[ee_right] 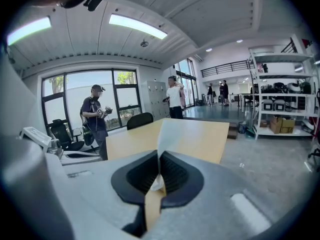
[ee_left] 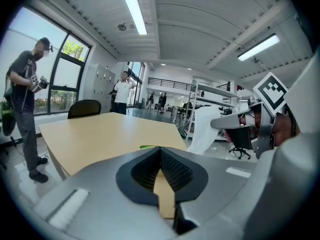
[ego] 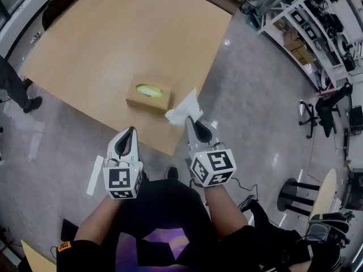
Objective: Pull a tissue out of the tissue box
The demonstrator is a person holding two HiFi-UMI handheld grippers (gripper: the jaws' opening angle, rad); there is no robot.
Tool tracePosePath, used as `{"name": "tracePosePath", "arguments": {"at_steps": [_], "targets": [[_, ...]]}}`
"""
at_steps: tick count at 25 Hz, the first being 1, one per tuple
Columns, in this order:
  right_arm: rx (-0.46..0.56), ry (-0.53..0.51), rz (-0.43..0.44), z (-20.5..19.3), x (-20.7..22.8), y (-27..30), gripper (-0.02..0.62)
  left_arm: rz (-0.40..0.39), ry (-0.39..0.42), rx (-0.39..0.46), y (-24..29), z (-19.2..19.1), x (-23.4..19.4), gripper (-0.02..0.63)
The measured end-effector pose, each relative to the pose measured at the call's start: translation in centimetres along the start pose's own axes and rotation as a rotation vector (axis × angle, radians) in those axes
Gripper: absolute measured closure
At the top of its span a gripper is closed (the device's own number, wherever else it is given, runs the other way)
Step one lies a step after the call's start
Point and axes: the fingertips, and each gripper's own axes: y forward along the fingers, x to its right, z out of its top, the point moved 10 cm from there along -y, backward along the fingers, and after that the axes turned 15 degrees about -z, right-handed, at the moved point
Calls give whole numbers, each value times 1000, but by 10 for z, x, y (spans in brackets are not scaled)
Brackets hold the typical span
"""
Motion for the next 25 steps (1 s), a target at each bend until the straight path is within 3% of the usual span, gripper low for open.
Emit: {"name": "tracePosePath", "arguments": {"at_steps": [13, 19, 25], "targets": [[62, -50, 209, -24, 70, -73, 600, 188, -17, 52, -18, -17, 137, 588], [59, -27, 239, -37, 80, -98, 600, 237, -3, 34, -38, -25, 166, 588], [67, -14, 224, -45, 78, -119, 600, 233, 23, 44, -55, -26, 177, 588]]}}
